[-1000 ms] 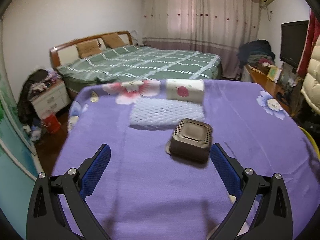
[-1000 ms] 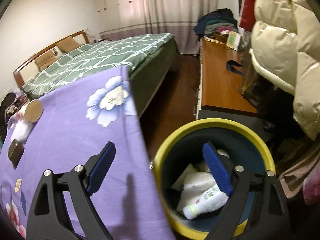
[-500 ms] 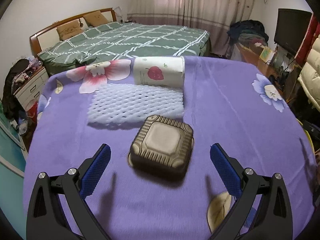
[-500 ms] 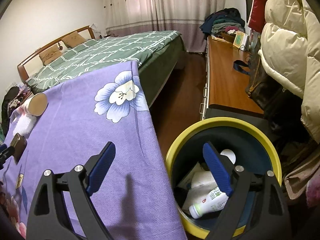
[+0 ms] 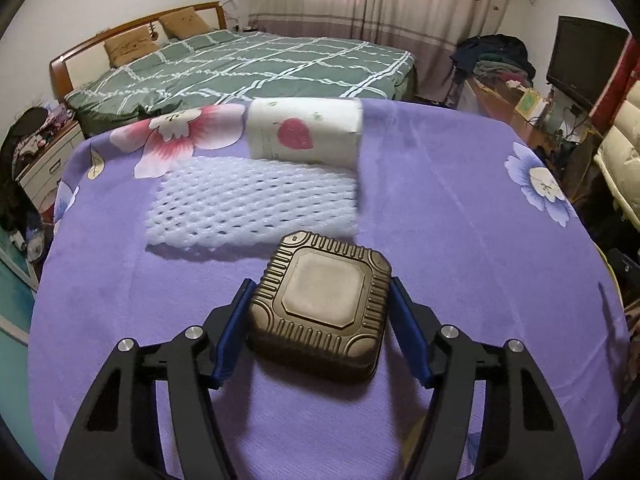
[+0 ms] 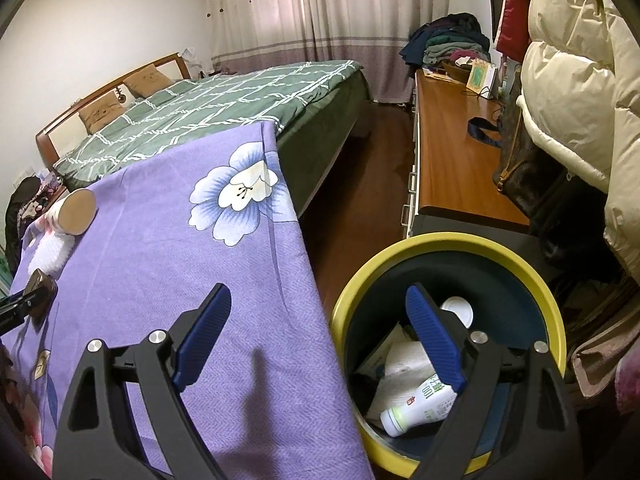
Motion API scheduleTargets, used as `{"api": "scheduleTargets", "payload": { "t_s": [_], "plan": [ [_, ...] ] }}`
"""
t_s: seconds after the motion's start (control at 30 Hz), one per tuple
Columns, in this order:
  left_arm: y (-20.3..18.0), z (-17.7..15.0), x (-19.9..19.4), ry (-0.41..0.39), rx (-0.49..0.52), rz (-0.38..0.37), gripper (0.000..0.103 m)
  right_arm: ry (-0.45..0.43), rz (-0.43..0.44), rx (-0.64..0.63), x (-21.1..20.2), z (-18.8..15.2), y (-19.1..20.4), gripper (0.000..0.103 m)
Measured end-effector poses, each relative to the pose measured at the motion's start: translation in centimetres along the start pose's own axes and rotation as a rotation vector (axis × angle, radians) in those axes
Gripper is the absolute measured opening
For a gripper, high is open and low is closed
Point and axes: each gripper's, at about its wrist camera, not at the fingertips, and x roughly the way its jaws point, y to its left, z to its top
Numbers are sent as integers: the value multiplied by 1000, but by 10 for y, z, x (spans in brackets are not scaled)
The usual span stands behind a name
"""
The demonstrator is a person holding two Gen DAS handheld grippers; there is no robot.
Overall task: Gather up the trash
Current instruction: 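Carry the brown container over the yellow bin and open the left gripper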
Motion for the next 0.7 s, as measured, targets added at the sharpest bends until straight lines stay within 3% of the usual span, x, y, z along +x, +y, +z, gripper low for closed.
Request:
{"api": "scheduleTargets", "payload": {
  "t_s": [0.37, 0.7],
  "plan": [
    [-78, 17, -40, -76, 130, -119, 65, -57, -47, 20, -29, -4, -29, 85],
    [-214, 25, -29, -34, 298, -295, 65, -84, -78, 10, -85, -27, -76, 85]
  ]
}}
